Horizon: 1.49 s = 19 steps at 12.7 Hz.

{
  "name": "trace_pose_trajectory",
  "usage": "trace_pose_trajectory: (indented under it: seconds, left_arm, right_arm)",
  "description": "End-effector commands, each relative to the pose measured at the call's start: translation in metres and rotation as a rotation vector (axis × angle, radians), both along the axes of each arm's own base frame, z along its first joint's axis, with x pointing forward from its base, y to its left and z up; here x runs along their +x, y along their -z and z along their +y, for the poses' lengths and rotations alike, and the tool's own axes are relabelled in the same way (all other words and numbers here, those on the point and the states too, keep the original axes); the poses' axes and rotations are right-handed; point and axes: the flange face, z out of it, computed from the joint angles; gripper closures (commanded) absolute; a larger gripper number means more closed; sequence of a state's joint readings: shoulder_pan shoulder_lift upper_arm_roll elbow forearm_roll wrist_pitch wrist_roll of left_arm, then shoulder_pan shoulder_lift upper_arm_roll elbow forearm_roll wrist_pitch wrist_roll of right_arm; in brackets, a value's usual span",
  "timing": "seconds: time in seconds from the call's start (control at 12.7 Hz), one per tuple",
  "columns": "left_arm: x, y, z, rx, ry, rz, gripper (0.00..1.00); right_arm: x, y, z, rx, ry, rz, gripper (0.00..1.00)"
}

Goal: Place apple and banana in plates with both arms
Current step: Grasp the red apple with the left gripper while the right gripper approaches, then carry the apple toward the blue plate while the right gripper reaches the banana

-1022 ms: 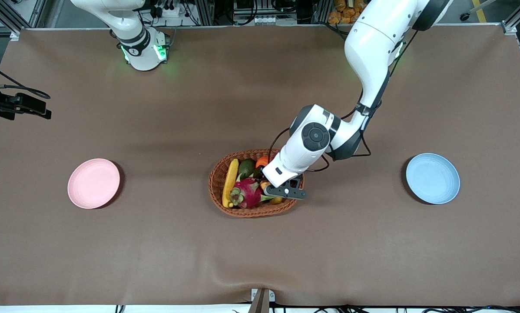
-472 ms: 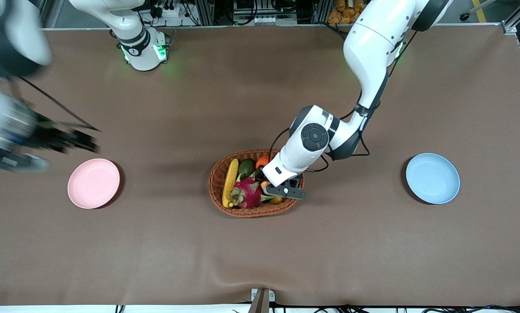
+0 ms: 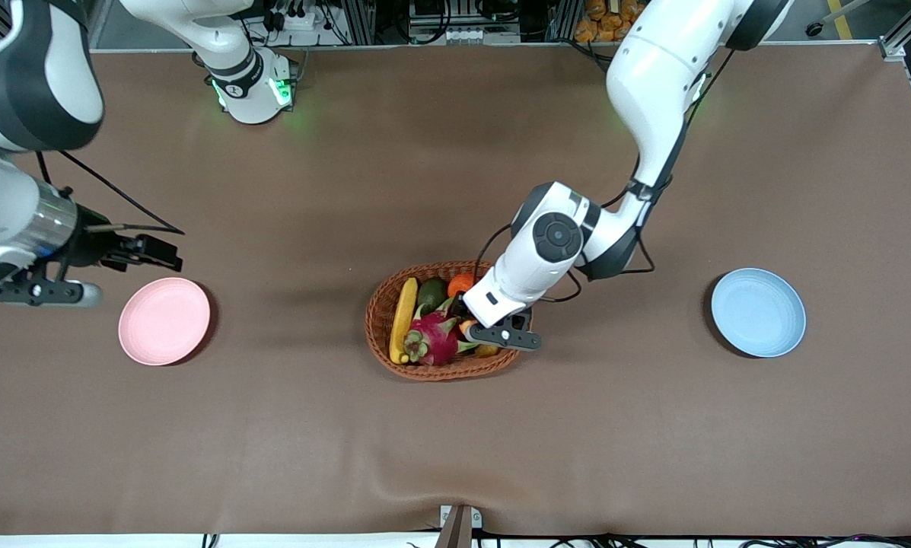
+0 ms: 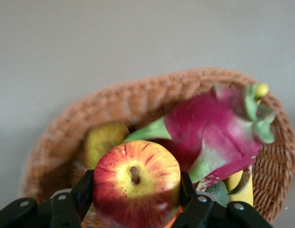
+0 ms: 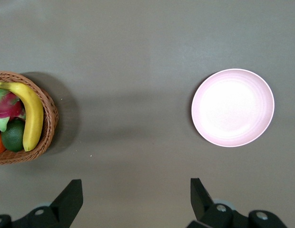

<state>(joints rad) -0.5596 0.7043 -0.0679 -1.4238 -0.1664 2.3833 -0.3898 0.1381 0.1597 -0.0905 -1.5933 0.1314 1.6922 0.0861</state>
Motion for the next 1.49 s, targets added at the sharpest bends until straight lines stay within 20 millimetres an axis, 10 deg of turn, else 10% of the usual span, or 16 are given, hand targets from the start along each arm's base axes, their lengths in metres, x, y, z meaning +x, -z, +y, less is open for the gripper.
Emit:
trace_pose_trajectory:
  seconds: [0.0,0.24,0.63,1.18,1.42]
  left_arm:
    - [0.01,-0.109,0.066,0.039,-0.022,0.001,1.0]
    - [0.013,-0.174,0.138,0.072,-0.082,0.062,1.0]
    - [0.014,-0.2,0.256,0.142,-0.041,0.198,1.0]
    - [0.022,-0.154,0.401,0.196,-0.065,0.257,1.0]
    - [0.014,-0.119,0.404,0.197,-0.078,0.233,1.0]
  right_arm:
    - [-0.004,0.005,0.001,-0.009,-0.011,0.014,0.0]
    - [0.01,0.034,0.026,-0.005,-0.007,0.044,0.0]
    - [0.047,0.106,0.087,-0.032,0.104,0.026,0.0]
    - [0.107,0.182,0.191,-0.042,0.338,-0.042,0.0]
    - [0.112,0.215,0.226,0.021,0.403,-0.109,0.0]
